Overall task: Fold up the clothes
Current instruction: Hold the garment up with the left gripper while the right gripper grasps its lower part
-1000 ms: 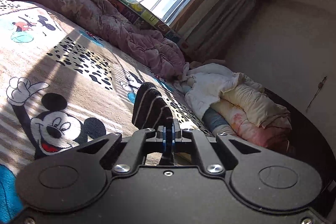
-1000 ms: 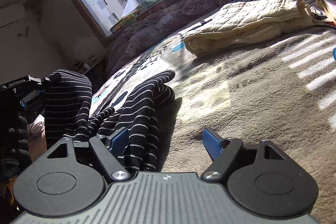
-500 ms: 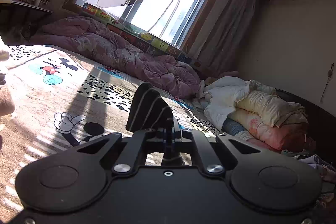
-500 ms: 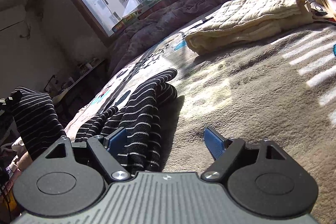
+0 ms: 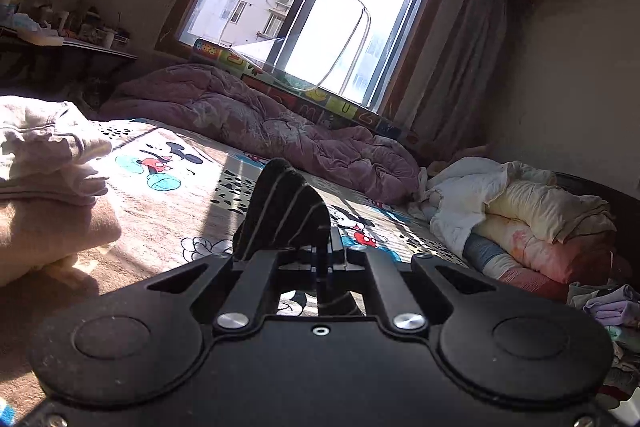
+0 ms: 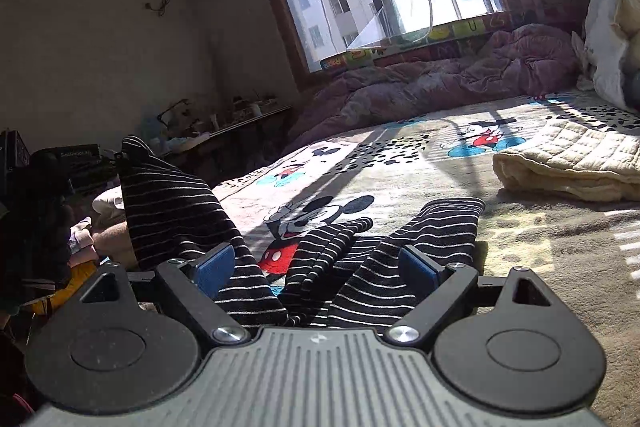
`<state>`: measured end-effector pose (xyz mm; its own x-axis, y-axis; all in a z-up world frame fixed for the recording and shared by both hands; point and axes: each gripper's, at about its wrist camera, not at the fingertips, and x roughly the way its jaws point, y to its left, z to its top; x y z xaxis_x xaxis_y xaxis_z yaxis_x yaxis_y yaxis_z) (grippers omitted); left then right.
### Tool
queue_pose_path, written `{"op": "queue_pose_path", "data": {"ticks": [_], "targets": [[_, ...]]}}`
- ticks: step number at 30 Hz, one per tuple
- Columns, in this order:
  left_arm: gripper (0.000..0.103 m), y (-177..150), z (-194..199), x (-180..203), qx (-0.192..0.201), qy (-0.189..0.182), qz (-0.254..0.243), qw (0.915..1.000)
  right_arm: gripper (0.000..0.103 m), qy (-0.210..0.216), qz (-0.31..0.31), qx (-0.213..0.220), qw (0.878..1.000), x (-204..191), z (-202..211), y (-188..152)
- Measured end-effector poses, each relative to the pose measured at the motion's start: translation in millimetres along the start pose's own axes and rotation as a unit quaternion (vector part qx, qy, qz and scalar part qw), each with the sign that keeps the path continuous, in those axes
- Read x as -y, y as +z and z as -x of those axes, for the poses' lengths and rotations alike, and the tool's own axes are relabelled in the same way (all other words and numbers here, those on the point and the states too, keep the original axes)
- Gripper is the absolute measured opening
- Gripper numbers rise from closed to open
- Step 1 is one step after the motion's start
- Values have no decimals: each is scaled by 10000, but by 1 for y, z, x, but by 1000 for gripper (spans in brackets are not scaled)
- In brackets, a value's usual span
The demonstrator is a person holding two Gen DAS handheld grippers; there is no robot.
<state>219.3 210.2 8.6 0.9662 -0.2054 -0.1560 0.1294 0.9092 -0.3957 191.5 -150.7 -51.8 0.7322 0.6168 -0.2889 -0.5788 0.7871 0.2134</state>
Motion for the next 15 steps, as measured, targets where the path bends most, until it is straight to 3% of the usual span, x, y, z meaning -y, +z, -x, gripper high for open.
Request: {"op": "queue_pose_path", "data": {"ticks": [3, 7, 11, 15], "targets": [[1, 1, 11, -9, 57, 57, 119, 9999, 86, 24, 1129, -392, 9928, -75, -1, -21], [1, 5, 28, -23, 152, 96, 245, 9995, 71, -235, 2354, -733, 9688, -142, -6, -56], [1, 9, 40, -39, 224, 162, 367, 9989, 66, -631, 2658, -836, 9583, -160, -6, -68], [1, 5, 46, -57, 164, 290, 416, 9986, 66, -704, 2369, -887, 9649, -156, 0, -71]]}}
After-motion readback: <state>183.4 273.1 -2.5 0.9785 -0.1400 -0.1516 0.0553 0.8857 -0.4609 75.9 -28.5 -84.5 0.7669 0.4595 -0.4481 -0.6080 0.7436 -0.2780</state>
